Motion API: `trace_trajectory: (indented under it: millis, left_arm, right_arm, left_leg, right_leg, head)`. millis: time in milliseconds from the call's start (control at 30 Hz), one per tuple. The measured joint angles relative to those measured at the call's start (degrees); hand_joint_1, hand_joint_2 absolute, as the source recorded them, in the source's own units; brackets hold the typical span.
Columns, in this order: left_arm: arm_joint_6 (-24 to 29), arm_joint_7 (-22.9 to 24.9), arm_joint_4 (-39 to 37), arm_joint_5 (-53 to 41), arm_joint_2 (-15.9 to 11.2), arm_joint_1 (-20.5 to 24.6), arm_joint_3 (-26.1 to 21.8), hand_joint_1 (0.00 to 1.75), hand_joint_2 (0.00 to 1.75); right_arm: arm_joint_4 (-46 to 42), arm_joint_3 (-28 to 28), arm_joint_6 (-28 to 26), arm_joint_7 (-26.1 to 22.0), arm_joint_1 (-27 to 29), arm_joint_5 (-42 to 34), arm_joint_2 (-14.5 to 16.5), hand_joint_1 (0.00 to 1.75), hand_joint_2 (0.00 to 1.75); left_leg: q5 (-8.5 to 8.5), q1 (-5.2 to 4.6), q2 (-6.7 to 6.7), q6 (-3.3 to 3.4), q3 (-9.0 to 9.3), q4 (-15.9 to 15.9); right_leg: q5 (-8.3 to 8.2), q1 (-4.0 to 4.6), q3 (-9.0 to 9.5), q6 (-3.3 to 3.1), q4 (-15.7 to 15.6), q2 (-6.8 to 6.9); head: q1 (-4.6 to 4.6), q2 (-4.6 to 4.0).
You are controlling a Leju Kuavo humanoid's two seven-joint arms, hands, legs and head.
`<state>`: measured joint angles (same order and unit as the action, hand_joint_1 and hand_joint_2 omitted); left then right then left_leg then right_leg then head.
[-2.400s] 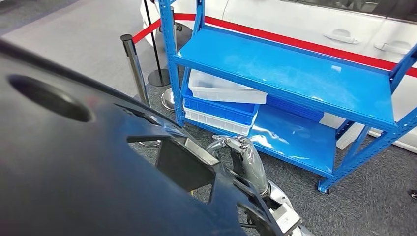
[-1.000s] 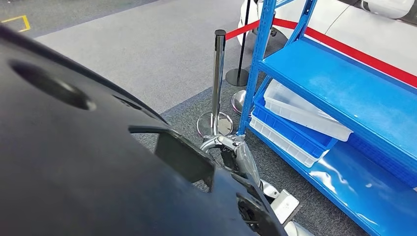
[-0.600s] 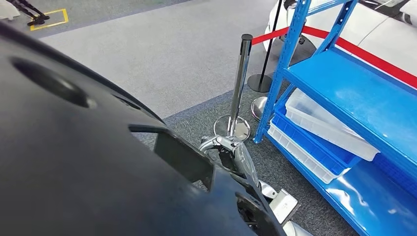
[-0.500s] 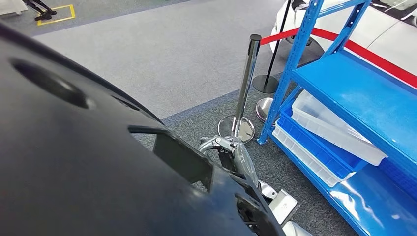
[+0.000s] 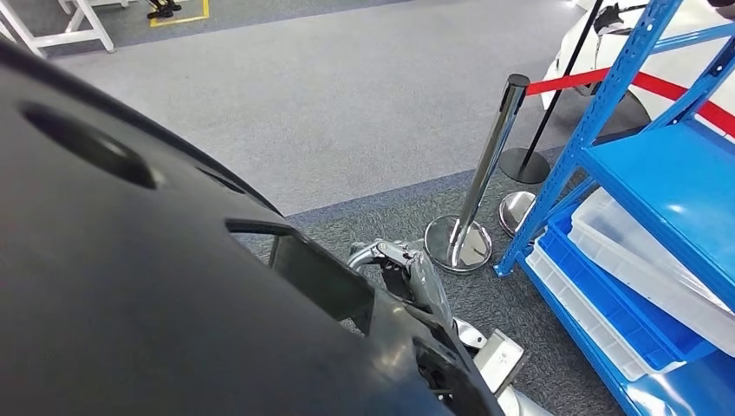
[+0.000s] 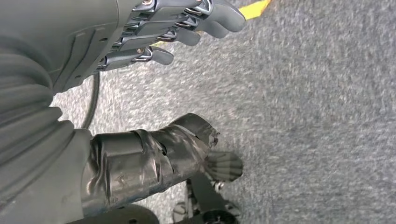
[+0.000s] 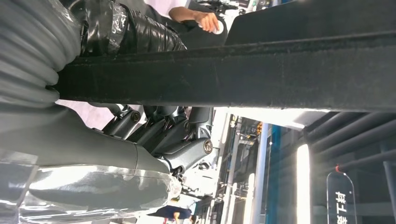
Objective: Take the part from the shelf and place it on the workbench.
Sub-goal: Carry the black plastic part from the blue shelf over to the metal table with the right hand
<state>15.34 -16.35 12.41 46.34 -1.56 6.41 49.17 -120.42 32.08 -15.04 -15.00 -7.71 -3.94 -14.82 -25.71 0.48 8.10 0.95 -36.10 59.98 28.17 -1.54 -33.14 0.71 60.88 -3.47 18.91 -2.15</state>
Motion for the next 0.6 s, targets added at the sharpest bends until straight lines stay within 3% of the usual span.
trace_trajectory:
  millis: [67, 133, 200, 233, 267, 300, 367, 433, 500, 533, 600]
  left_arm:
    - [-0.07, 0.01, 0.00, -0.01, -0.10, -0.25, 0.03, 0.00, 1.75]
    - [-0.20, 0.01, 0.00, -0.02, -0.08, -0.06, 0.04, 0.00, 1.75]
    - [-0.34, 0.01, 0.00, -0.02, -0.08, 0.17, 0.12, 0.00, 1.75]
    - [-0.38, 0.02, 0.00, -0.03, -0.09, 0.15, 0.19, 0.00, 1.75]
    - [-0.42, 0.02, 0.00, -0.02, -0.11, 0.08, 0.26, 0.00, 1.75]
    - [-0.43, 0.03, 0.00, -0.02, -0.14, 0.02, 0.32, 0.00, 1.75]
    - [-0.43, 0.03, 0.00, -0.01, -0.23, 0.07, 0.36, 0.00, 1.75]
    - [-0.41, 0.03, 0.00, -0.01, -0.30, 0.27, 0.42, 0.00, 1.75]
    - [-0.34, 0.04, 0.00, 0.01, -0.41, 0.19, 0.48, 0.00, 1.75]
    - [-0.29, 0.04, 0.00, 0.04, -0.43, 0.04, 0.51, 0.00, 1.75]
    - [-0.14, 0.04, 0.00, 0.10, -0.39, -0.06, 0.58, 0.00, 1.75]
  right_arm:
    - [-0.08, -0.06, 0.22, -0.05, -0.01, -0.14, 0.01, 1.75, 1.75]
    - [-0.15, -0.09, 0.33, -0.09, 0.09, -0.20, 0.02, 1.75, 1.75]
    - [-0.16, -0.10, 0.36, -0.10, 0.17, -0.24, 0.02, 1.75, 1.75]
    - [-0.16, -0.10, 0.37, -0.10, 0.20, -0.25, 0.02, 1.75, 1.75]
    - [-0.17, -0.10, 0.38, -0.10, 0.21, -0.25, 0.02, 1.75, 1.75]
    - [-0.17, -0.11, 0.39, -0.10, 0.21, -0.26, 0.02, 1.75, 1.75]
    - [-0.21, -0.12, 0.42, -0.10, 0.21, -0.27, 0.02, 1.75, 1.75]
    - [-0.23, -0.14, 0.44, -0.11, 0.22, -0.31, 0.02, 1.75, 1.75]
    - [-0.24, -0.15, 0.48, -0.12, 0.23, -0.39, 0.02, 1.75, 1.75]
    - [-0.25, -0.16, 0.53, -0.12, 0.22, -0.42, 0.02, 1.75, 1.75]
    - [-0.28, -0.21, 0.64, -0.12, 0.22, -0.47, 0.00, 1.75, 1.75]
  left_leg:
    - [-0.95, -0.11, -2.55, -0.56, -0.89, 1.73]
    - [-3.80, -0.16, -6.44, -1.07, -3.68, 7.42]
    - [-6.31, 0.05, -7.62, -1.35, -7.08, 13.88]
    - [-6.28, 0.09, -7.74, -1.33, -7.75, 15.08]
    - [-5.22, 0.08, -7.85, -1.20, -7.30, 14.16]
    - [-3.36, -0.01, -8.23, -0.93, -5.71, 11.16]
    - [-0.51, -0.60, -10.47, -0.10, -1.70, 3.56]
    - [-0.01, -1.30, -11.80, 0.60, 0.05, 0.01]
    - [0.14, -1.51, -10.64, 1.05, 0.30, -0.64]
    - [0.34, -1.41, -10.01, 1.27, 0.70, -1.22]
    - [0.76, -0.98, -8.80, 1.93, 1.76, -2.46]
  right_leg:
    - [-0.10, -0.03, 0.46, -0.81, -0.36, 1.36]
    - [-0.01, 0.18, 0.74, -1.37, -0.55, 2.91]
    - [0.20, 0.49, 0.82, -1.62, -0.51, 4.55]
    - [0.32, 0.59, 0.90, -1.67, -0.51, 5.32]
    - [0.47, 0.67, 1.04, -1.67, -0.51, 6.05]
    - [0.65, 0.75, 1.27, -1.63, -0.52, 6.76]
    - [1.06, 0.95, 1.80, -1.40, -0.59, 8.03]
    - [1.31, 1.07, 2.14, -0.95, -0.82, 9.08]
    - [1.43, 1.15, 2.52, -0.36, -1.32, 10.14]
    - [1.66, 1.08, 2.82, -0.09, -1.34, 10.06]
    - [3.49, 1.04, 2.09, 0.24, 1.33, 7.65]
  head:
    - [0.36, -0.04]
    - [0.66, -0.09]
    - [0.73, -0.10]
    - [0.74, -0.10]
    - [0.76, -0.10]
    - [0.78, -0.09]
    - [0.81, -0.09]
    - [0.84, -0.10]
    - [0.84, -0.09]
    - [0.78, -0.08]
    - [0.77, -0.12]
